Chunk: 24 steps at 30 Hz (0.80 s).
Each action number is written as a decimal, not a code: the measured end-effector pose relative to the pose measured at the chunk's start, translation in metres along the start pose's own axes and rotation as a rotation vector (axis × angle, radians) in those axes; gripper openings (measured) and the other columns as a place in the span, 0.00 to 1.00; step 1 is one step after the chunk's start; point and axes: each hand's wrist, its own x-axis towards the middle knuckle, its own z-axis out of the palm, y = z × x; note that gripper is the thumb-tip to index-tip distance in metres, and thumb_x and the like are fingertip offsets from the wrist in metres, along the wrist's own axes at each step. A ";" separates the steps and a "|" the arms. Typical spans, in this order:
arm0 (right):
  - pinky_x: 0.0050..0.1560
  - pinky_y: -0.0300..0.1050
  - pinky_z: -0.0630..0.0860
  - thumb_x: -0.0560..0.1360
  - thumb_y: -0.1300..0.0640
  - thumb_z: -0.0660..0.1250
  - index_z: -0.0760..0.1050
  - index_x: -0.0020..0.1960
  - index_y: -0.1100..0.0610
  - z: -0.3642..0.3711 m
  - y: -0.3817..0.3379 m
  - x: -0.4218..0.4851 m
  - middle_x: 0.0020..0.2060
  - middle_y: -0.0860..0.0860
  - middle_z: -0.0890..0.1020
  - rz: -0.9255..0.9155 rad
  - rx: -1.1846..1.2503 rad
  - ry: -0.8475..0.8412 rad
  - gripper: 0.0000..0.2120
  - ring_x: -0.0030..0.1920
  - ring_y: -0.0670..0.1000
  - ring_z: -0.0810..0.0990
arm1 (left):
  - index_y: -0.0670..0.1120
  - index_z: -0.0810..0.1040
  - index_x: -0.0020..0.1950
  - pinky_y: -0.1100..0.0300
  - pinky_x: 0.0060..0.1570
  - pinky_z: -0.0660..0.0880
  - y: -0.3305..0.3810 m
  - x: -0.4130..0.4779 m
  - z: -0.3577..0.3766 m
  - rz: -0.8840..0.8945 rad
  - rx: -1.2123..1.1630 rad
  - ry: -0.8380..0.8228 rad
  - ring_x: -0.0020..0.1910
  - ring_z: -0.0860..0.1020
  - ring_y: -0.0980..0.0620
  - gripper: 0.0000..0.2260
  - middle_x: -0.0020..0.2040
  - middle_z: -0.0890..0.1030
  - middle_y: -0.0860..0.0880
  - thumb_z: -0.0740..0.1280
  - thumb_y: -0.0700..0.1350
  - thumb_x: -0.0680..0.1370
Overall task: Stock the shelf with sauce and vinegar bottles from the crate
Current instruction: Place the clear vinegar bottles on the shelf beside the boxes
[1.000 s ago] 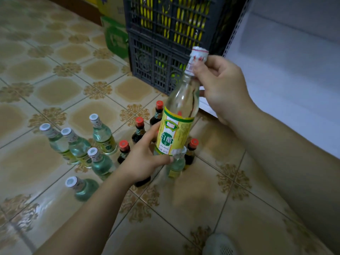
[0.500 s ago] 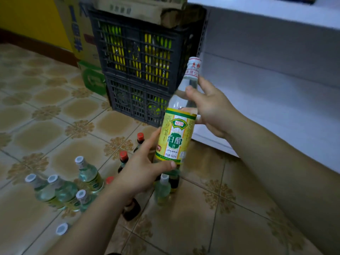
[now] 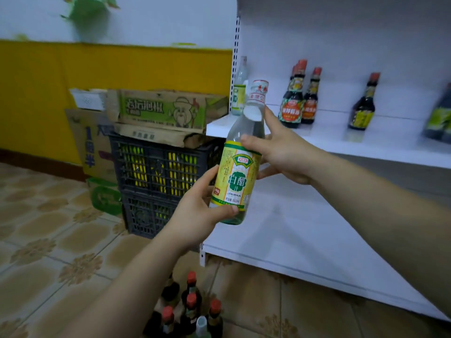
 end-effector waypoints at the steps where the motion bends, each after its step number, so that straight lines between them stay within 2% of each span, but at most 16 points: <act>1: 0.38 0.54 0.82 0.77 0.52 0.68 0.56 0.71 0.32 -0.004 -0.004 0.002 0.52 0.52 0.83 -0.022 0.008 0.030 0.31 0.43 0.53 0.85 | 0.58 0.64 0.72 0.53 0.49 0.77 0.006 0.006 0.001 0.014 0.014 -0.005 0.49 0.82 0.50 0.39 0.52 0.80 0.46 0.76 0.38 0.65; 4: 0.35 0.53 0.81 0.77 0.54 0.68 0.63 0.66 0.35 -0.014 -0.010 0.010 0.52 0.53 0.83 -0.078 0.053 0.111 0.24 0.43 0.53 0.86 | 0.60 0.65 0.70 0.54 0.50 0.77 0.023 0.024 0.006 0.052 0.047 -0.013 0.49 0.82 0.50 0.37 0.54 0.80 0.46 0.75 0.41 0.66; 7: 0.35 0.53 0.81 0.76 0.54 0.69 0.64 0.69 0.38 -0.026 -0.014 0.020 0.52 0.54 0.83 -0.130 0.102 0.189 0.26 0.43 0.53 0.86 | 0.60 0.66 0.67 0.60 0.47 0.78 0.034 0.043 0.013 0.092 0.048 0.000 0.49 0.82 0.52 0.35 0.54 0.79 0.47 0.75 0.37 0.67; 9: 0.36 0.52 0.82 0.76 0.54 0.69 0.62 0.70 0.37 -0.035 -0.015 0.028 0.55 0.54 0.82 -0.163 0.081 0.210 0.28 0.44 0.52 0.85 | 0.57 0.65 0.70 0.60 0.48 0.77 0.039 0.058 0.017 0.112 0.053 0.016 0.50 0.81 0.51 0.36 0.55 0.79 0.48 0.74 0.34 0.69; 12: 0.38 0.51 0.82 0.76 0.54 0.69 0.55 0.70 0.31 -0.052 -0.015 0.047 0.57 0.53 0.81 -0.138 0.048 0.142 0.33 0.44 0.51 0.86 | 0.57 0.64 0.70 0.57 0.49 0.77 0.043 0.084 0.021 0.143 0.070 0.012 0.51 0.81 0.50 0.36 0.56 0.79 0.48 0.75 0.34 0.69; 16: 0.35 0.53 0.82 0.76 0.54 0.69 0.51 0.68 0.28 -0.073 -0.014 0.079 0.54 0.50 0.82 -0.090 -0.050 0.121 0.35 0.41 0.51 0.86 | 0.56 0.61 0.71 0.67 0.41 0.76 0.040 0.126 0.027 0.151 0.083 -0.046 0.47 0.82 0.55 0.36 0.55 0.80 0.49 0.73 0.35 0.70; 18: 0.32 0.50 0.81 0.76 0.55 0.69 0.48 0.70 0.28 -0.082 -0.012 0.101 0.55 0.50 0.82 -0.101 -0.057 0.155 0.39 0.41 0.50 0.86 | 0.58 0.60 0.71 0.68 0.40 0.77 0.037 0.153 0.027 0.155 0.110 -0.044 0.47 0.82 0.55 0.36 0.58 0.78 0.50 0.73 0.36 0.71; 20: 0.30 0.47 0.80 0.76 0.56 0.70 0.46 0.71 0.28 -0.090 -0.011 0.125 0.60 0.50 0.80 -0.116 -0.059 0.190 0.41 0.44 0.51 0.85 | 0.59 0.58 0.72 0.65 0.44 0.78 0.035 0.183 0.025 0.157 0.146 -0.040 0.51 0.81 0.54 0.37 0.61 0.76 0.50 0.74 0.38 0.71; 22: 0.30 0.47 0.80 0.75 0.57 0.70 0.45 0.72 0.29 -0.096 -0.010 0.151 0.64 0.50 0.77 -0.128 -0.062 0.218 0.42 0.47 0.52 0.84 | 0.58 0.55 0.74 0.56 0.53 0.77 0.032 0.214 0.018 0.151 0.207 -0.061 0.58 0.77 0.52 0.41 0.65 0.73 0.49 0.75 0.40 0.70; 24: 0.29 0.46 0.80 0.75 0.57 0.70 0.44 0.73 0.30 -0.100 -0.006 0.175 0.69 0.47 0.73 -0.125 -0.079 0.254 0.44 0.50 0.51 0.82 | 0.57 0.49 0.76 0.50 0.63 0.70 0.026 0.243 0.005 0.121 0.341 -0.110 0.68 0.69 0.50 0.47 0.71 0.68 0.47 0.77 0.42 0.68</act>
